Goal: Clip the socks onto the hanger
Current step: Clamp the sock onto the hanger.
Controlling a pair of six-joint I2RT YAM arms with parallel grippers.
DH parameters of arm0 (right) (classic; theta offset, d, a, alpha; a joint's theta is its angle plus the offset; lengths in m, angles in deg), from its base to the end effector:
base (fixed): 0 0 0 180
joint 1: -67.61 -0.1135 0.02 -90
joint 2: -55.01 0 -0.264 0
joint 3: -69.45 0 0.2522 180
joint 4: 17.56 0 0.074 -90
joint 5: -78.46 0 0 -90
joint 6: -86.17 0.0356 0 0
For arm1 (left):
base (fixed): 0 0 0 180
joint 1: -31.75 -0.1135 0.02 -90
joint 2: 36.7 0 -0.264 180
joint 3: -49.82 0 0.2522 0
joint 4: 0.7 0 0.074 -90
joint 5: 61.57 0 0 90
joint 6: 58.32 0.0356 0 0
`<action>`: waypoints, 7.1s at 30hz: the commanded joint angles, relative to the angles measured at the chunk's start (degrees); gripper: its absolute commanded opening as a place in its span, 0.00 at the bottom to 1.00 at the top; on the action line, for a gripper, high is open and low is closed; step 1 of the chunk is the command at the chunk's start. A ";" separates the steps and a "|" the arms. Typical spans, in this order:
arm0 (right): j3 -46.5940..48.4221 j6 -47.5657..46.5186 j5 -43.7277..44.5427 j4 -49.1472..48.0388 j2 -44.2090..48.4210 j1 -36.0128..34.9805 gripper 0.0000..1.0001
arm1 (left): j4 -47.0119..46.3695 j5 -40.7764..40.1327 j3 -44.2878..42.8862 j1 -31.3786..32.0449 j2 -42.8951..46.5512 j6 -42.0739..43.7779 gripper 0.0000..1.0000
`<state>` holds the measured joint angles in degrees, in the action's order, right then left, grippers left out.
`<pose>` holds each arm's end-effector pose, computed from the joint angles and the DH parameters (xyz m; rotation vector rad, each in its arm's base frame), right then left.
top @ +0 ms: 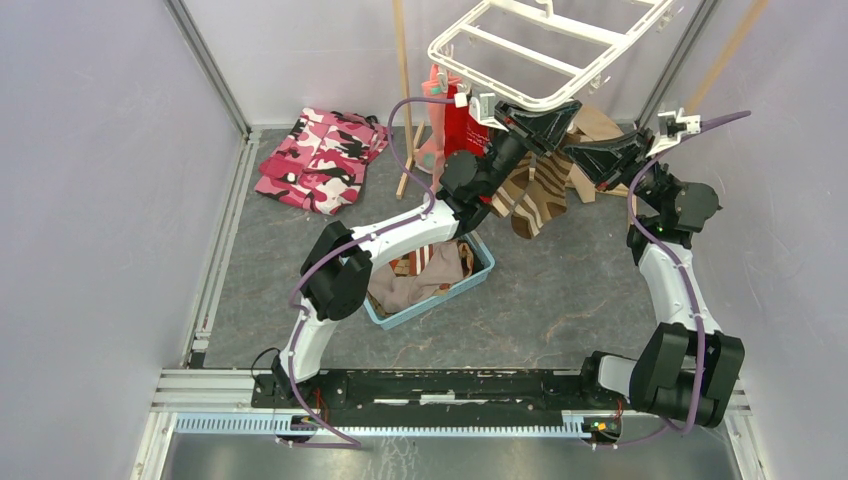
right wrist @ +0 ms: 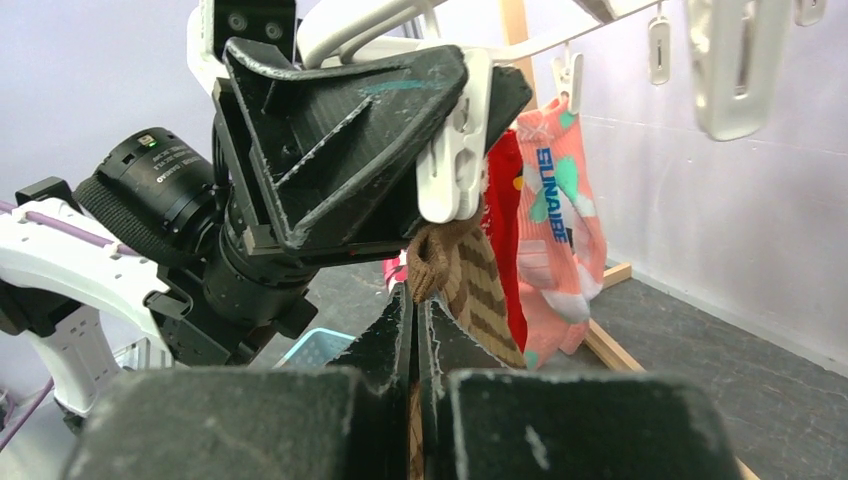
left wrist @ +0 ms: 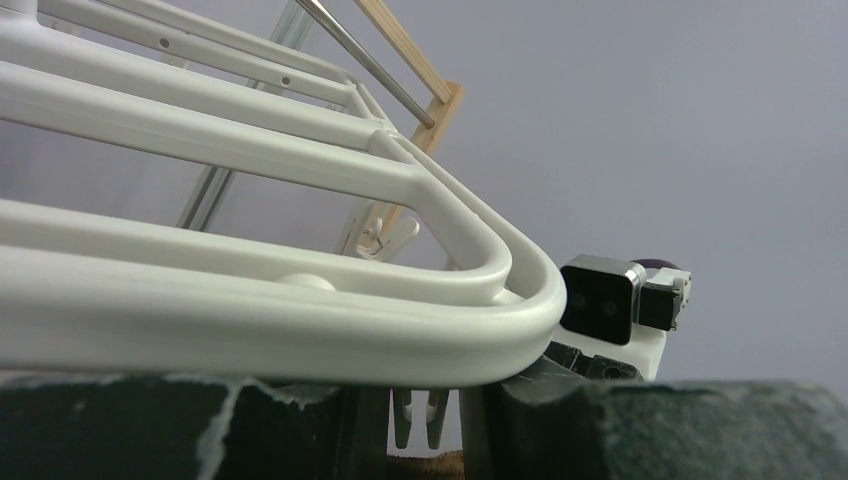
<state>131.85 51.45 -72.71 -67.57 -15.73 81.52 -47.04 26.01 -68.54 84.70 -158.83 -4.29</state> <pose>0.2507 -0.0300 0.3868 -0.4118 1.2522 1.0682 0.2981 -0.3924 0.3946 0.0911 0.9066 -1.4374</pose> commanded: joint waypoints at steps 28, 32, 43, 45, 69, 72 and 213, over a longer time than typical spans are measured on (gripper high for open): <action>2.72 15.93 -0.51 -23.26 -3.60 -1.48 0.00 | -4.18 1.70 1.44 -2.29 4.95 -8.41 0.02; 3.04 17.23 0.08 -25.00 -5.49 -0.79 0.00 | -4.91 2.14 1.79 -2.81 5.06 -10.16 0.02; 4.42 19.49 1.48 -27.90 -7.55 -0.10 0.00 | -5.46 2.15 2.31 -3.29 4.98 -11.99 0.02; 4.66 19.88 1.49 -28.28 -7.74 -0.11 0.00 | -5.47 2.15 2.17 -3.30 4.97 -12.11 0.02; 6.02 12.83 1.06 -17.86 -5.72 1.09 0.00 | -5.12 4.23 1.95 -3.38 4.64 -13.08 0.02; 5.45 14.11 0.55 -19.56 -5.23 1.08 0.00 | -4.87 4.26 1.49 -3.38 4.29 -13.01 0.02; 8.86 29.36 -10.74 -41.44 -6.27 -0.69 0.02 | -5.21 12.49 -2.88 -5.56 2.95 -23.35 0.02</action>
<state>139.31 75.12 -80.84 -88.90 -23.36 80.84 -50.49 37.83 -69.22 80.19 -157.52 -24.90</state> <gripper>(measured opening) 0.025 0.324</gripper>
